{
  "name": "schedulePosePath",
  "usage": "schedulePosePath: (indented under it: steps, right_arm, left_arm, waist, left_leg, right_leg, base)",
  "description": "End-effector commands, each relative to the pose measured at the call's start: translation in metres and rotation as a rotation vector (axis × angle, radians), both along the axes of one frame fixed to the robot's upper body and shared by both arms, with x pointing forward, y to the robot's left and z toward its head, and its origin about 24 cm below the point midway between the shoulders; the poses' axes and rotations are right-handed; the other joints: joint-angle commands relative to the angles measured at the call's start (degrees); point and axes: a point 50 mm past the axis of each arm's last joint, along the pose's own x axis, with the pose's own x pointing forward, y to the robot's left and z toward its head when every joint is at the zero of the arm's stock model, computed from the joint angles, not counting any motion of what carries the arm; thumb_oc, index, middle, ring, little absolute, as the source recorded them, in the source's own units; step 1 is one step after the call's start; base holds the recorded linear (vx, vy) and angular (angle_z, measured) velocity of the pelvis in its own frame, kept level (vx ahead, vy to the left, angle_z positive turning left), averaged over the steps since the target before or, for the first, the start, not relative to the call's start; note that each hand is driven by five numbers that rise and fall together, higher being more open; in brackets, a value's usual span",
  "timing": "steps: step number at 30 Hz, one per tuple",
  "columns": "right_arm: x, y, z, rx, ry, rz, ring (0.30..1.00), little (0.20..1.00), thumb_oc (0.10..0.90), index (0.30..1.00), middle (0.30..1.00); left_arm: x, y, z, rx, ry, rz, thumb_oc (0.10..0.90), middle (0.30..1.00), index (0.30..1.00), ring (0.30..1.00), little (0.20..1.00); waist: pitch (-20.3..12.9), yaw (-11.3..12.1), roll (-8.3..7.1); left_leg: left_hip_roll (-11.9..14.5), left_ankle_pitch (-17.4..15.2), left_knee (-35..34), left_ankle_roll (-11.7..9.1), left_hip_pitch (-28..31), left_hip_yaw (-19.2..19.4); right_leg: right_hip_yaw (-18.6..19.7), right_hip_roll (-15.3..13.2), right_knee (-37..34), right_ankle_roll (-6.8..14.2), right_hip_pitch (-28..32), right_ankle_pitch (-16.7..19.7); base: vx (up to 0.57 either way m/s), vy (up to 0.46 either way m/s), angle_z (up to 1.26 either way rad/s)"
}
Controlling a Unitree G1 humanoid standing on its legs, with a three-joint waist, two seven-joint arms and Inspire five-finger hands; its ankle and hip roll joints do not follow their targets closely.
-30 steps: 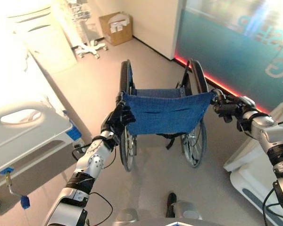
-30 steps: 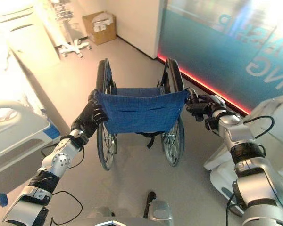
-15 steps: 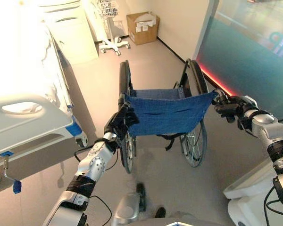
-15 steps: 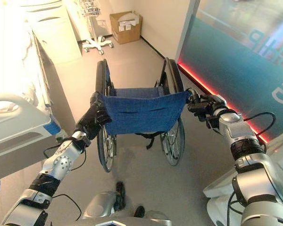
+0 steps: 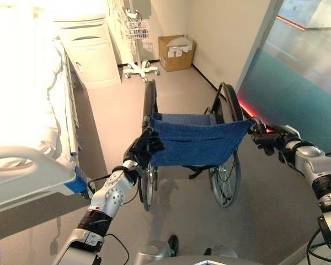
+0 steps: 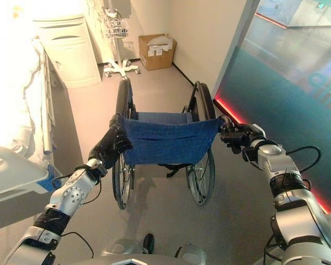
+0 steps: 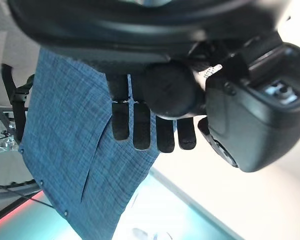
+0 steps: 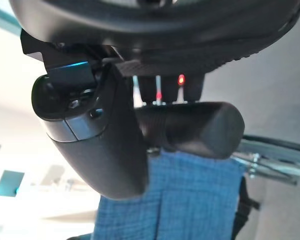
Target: Push the wheelchair next to the bed
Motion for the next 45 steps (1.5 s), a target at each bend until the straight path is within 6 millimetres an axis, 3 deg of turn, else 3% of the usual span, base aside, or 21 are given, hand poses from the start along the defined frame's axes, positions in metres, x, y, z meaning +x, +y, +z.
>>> schedulePosePath:
  steps: [1, 4, 8, 9, 13, 15, 18, 20, 21, 23, 26, 27, 30, 32, 33, 36, 39, 41, 42, 43, 45]
  right_arm:
    - [0.04, 0.063, 0.07, 0.07, -0.328, 0.264, 0.3, 0.3, 0.4, 0.3, 0.3]
    - [0.044, 0.063, 0.081, 0.053, -0.348, 0.271, 0.3, 0.3, 0.4, 0.3, 0.3]
    - [0.045, 0.064, 0.085, 0.044, -0.346, 0.278, 0.3, 0.3, 0.4, 0.3, 0.3]
    - [0.045, 0.064, 0.085, 0.037, -0.34, 0.272, 0.3, 0.3, 0.4, 0.3, 0.3]
    - [0.043, 0.066, 0.086, 0.029, -0.337, 0.284, 0.3, 0.3, 0.4, 0.3, 0.3]
    - [0.045, 0.07, 0.088, 0.034, -0.333, 0.295, 0.3, 0.3, 0.4, 0.3, 0.3]
    - [0.045, 0.071, 0.086, 0.009, -0.326, 0.278, 0.3, 0.3, 0.4, 0.3, 0.3]
    - [0.045, 0.071, 0.085, 0.006, -0.328, 0.271, 0.3, 0.3, 0.4, 0.3, 0.3]
    - [0.044, 0.069, 0.082, 0.006, -0.332, 0.238, 0.3, 0.3, 0.4, 0.3, 0.3]
    - [0.045, 0.069, 0.08, -0.006, -0.331, 0.217, 0.3, 0.3, 0.4, 0.3, 0.3]
    - [0.05, 0.076, 0.085, -0.025, -0.325, 0.189, 0.3, 0.3, 0.4, 0.3, 0.3]
    - [0.051, 0.077, 0.086, -0.026, -0.325, 0.185, 0.3, 0.3, 0.4, 0.3, 0.3]
    - [0.051, 0.078, 0.082, -0.019, -0.312, 0.162, 0.3, 0.3, 0.4, 0.3, 0.3]
    - [0.049, 0.075, 0.077, -0.021, -0.304, 0.16, 0.3, 0.3, 0.4, 0.3, 0.3]
    - [0.048, 0.073, 0.075, -0.023, -0.298, 0.162, 0.3, 0.3, 0.4, 0.3, 0.3]
    - [0.049, 0.075, 0.067, -0.019, -0.269, 0.193, 0.3, 0.3, 0.4, 0.3, 0.3]
    - [0.049, 0.077, 0.06, 0.006, -0.26, 0.204, 0.3, 0.3, 0.4, 0.3, 0.3]
    - [0.045, 0.079, 0.054, 0.03, -0.26, 0.231, 0.3, 0.3, 0.4, 0.3, 0.3]
    - [0.042, 0.078, 0.053, 0.035, -0.258, 0.237, 0.3, 0.3, 0.4, 0.3, 0.3]
    - [0.04, 0.078, 0.051, 0.038, -0.256, 0.245, 0.3, 0.3, 0.4, 0.3, 0.3]
    - [0.04, 0.081, 0.05, 0.038, -0.257, 0.26, 0.3, 0.3, 0.4, 0.3, 0.3]
  left_arm:
    - [0.023, -0.032, 0.061, -0.016, -0.293, -0.148, 0.4, 0.3, 0.3, 0.3, 0.3]
    - [0.025, -0.038, 0.064, -0.014, -0.303, -0.173, 0.4, 0.3, 0.3, 0.3, 0.3]
    - [0.025, -0.041, 0.058, -0.015, -0.292, -0.19, 0.4, 0.3, 0.3, 0.3, 0.3]
    - [0.023, -0.043, 0.055, -0.016, -0.28, -0.201, 0.4, 0.3, 0.3, 0.3, 0.3]
    - [0.02, -0.042, 0.051, -0.022, -0.259, -0.191, 0.4, 0.3, 0.3, 0.3, 0.3]
    - [0.02, -0.037, 0.049, -0.035, -0.241, -0.163, 0.4, 0.3, 0.3, 0.3, 0.3]
    - [0.016, -0.034, 0.048, -0.048, -0.242, -0.14, 0.4, 0.3, 0.3, 0.3, 0.3]
    - [0.016, -0.034, 0.048, -0.054, -0.244, -0.125, 0.4, 0.3, 0.3, 0.3, 0.3]
    - [0.016, -0.036, 0.048, -0.063, -0.246, -0.125, 0.4, 0.3, 0.3, 0.3, 0.3]
    - [0.017, -0.037, 0.048, -0.067, -0.25, -0.12, 0.4, 0.3, 0.3, 0.3, 0.3]
    - [0.019, -0.041, 0.053, -0.079, -0.261, -0.114, 0.4, 0.3, 0.3, 0.3, 0.3]
    - [0.019, -0.041, 0.054, -0.08, -0.262, -0.113, 0.4, 0.3, 0.3, 0.3, 0.3]
    - [0.016, -0.044, 0.054, -0.085, -0.274, -0.08, 0.4, 0.3, 0.3, 0.3, 0.3]
    - [0.015, -0.043, 0.056, -0.089, -0.279, -0.061, 0.4, 0.3, 0.3, 0.3, 0.3]
    - [0.014, -0.042, 0.056, -0.093, -0.278, -0.054, 0.4, 0.3, 0.3, 0.3, 0.3]
    - [0.017, -0.039, 0.058, -0.088, -0.274, -0.028, 0.4, 0.3, 0.3, 0.3, 0.3]
    - [0.019, -0.038, 0.059, -0.082, -0.265, -0.016, 0.4, 0.3, 0.3, 0.3, 0.3]
    - [0.021, -0.039, 0.06, -0.069, -0.262, -0.021, 0.4, 0.3, 0.3, 0.3, 0.3]
    - [0.021, -0.039, 0.059, -0.065, -0.26, -0.023, 0.4, 0.3, 0.3, 0.3, 0.3]
    - [0.022, -0.039, 0.06, -0.067, -0.258, -0.02, 0.4, 0.3, 0.3, 0.3, 0.3]
    - [0.025, -0.04, 0.061, -0.069, -0.261, -0.01, 0.4, 0.3, 0.3, 0.3, 0.3]
  waist:
    - [-3.0, 3.2, -2.95]
    - [-1.3, 0.2, -4.29]
    - [-1.3, -1.2, -4.69]
    - [-1.8, -1.2, -5.2]
    - [-2.8, -1.8, -5.0]
    - [-3.7, -1.7, -4.77]
    - [-3.8, -1.4, -5.67]
    - [-3.7, -1.3, -5.78]
    - [-3.6, -1.1, -5.91]
    - [-3.5, -0.9, -5.54]
    - [-3.3, 0.2, -3.57]
    - [-3.2, 0.4, -3.5]
    - [-4.1, 2.4, -1.77]
    - [-4.6, 3.0, -1.46]
    - [-4.9, 3.4, -1.7]
    - [-5.9, 5.0, -3.24]
    - [-6.5, 7.0, -4.79]
    - [-6.6, 7.1, -4.09]
    - [-6.4, 6.4, -3.79]
    - [-6.3, 5.3, -2.7]
    - [-6.0, 4.0, -2.3]
  left_leg:
    - [0.3, -6.5, 4.2, -5.5, -1.8, 13.0]
    - [-1.1, -11.4, 4.8, -5.6, 1.2, 7.3]
    - [-0.7, -14.6, 7.0, -5.5, 2.2, 3.6]
    - [0.0, -15.4, 8.8, -5.9, 1.9, 2.3]
    - [3.7, -14.1, 13.1, -9.1, 2.1, 1.8]
    - [7.6, -7.7, 17.7, -11.3, 1.8, 2.6]
    - [8.3, -2.2, 31.4, -11.3, -4.4, 6.4]
    - [8.5, -2.3, 34.8, -11.1, -6.5, 8.5]
    - [9.3, -3.1, 35.1, -10.7, -9.0, 12.4]
    - [8.6, -3.9, 32.3, -10.6, -9.2, 13.8]
    - [6.6, -2.3, 19.7, -11.9, -8.2, 18.2]
    - [6.4, -2.1, 18.8, -11.9, -8.1, 18.5]
    - [2.8, 2.6, 2.0, -13.0, -12.5, 24.2]
    - [3.0, 5.0, -1.8, -12.8, -13.9, 26.4]
    - [2.8, 5.8, -2.5, -12.7, -14.2, 26.7]
    - [1.1, 0.8, 1.8, -9.2, -14.5, 25.2]
    - [-0.2, -2.2, 3.6, -6.0, -14.0, 24.4]
    - [-0.9, -2.6, 2.9, -4.4, -11.4, 21.1]
    - [-1.2, -2.6, 2.6, -4.4, -10.0, 19.3]
    - [-0.2, -1.9, 2.5, -4.3, -8.7, 18.5]
    - [-0.1, -2.8, 1.9, -4.2, -6.1, 16.8]
  right_leg:
    - [2.5, -4.4, -11.9, 2.9, 0.9, 17.1]
    - [10.8, -4.7, -25.9, 6.4, -5.7, 25.1]
    - [15.8, -3.8, -26.2, 6.6, -7.2, 25.8]
    - [17.1, -3.8, -23.9, 6.5, -5.9, 24.0]
    - [16.6, -1.5, -20.6, 5.2, -4.5, 18.8]
    - [14.9, 0.5, -18.9, 2.1, -3.2, 15.3]
    - [11.8, 2.4, -19.7, -1.8, 0.1, 13.0]
    - [10.3, 2.8, -19.9, -2.8, 1.1, 12.4]
    - [7.7, 3.4, -20.3, -3.7, 3.0, 11.3]
    - [6.1, 3.8, -20.6, -3.6, 4.2, 10.4]
    - [3.6, 6.9, -21.3, -3.7, 8.0, 7.6]
    - [3.5, 7.1, -21.3, -3.7, 8.3, 7.5]
    - [3.3, 11.4, -23.5, -3.3, 14.5, 4.0]
    - [3.0, 12.4, -23.8, -3.7, 16.8, 2.4]
    - [2.8, 12.5, -23.7, -3.9, 17.5, 1.6]
    - [3.3, 11.0, -21.0, -3.1, 17.7, -0.1]
    - [1.0, 6.6, -13.0, 0.5, 18.1, 3.8]
    - [1.3, 1.7, 4.7, 3.2, 14.2, 10.2]
    - [3.2, 1.2, 10.8, 3.6, 11.2, 11.4]
    - [4.2, 1.6, 14.2, 2.6, 7.2, 13.4]
    - [4.4, -0.1, 10.3, 1.6, 3.6, 12.7]
  base:
    - [0.26, -0.304, 0.56]
    - [0.43, -0.471, 0.34]
    - [0.33, -0.405, 0.96]
    - [0.25, -0.409, 1.76]
    - [0.24, -0.439, 1.2]
    - [0.27, -0.494, 0.8]
    - [0.18, -0.459, 0.33]
    - [0.16, -0.321, 0.03]
    - [0.19, -0.259, 0.06]
    - [0.21, -0.195, 0.33]
    - [0.27, -0.108, 0.34]
    - [0.24, -0.053, 0.25]
    - [0.48, -0.07, 0.09]
    - [0.37, -0.032, -0.08]
    - [0.39, -0.052, -0.33]
    - [0.37, -0.05, -0.36]
    - [0.32, 0.024, -0.33]
    - [0.37, 0.124, -0.13]
    - [0.35, 0.09, 0.31]
    - [0.31, 0.024, 0.65]
    - [0.3, -0.082, 0.78]
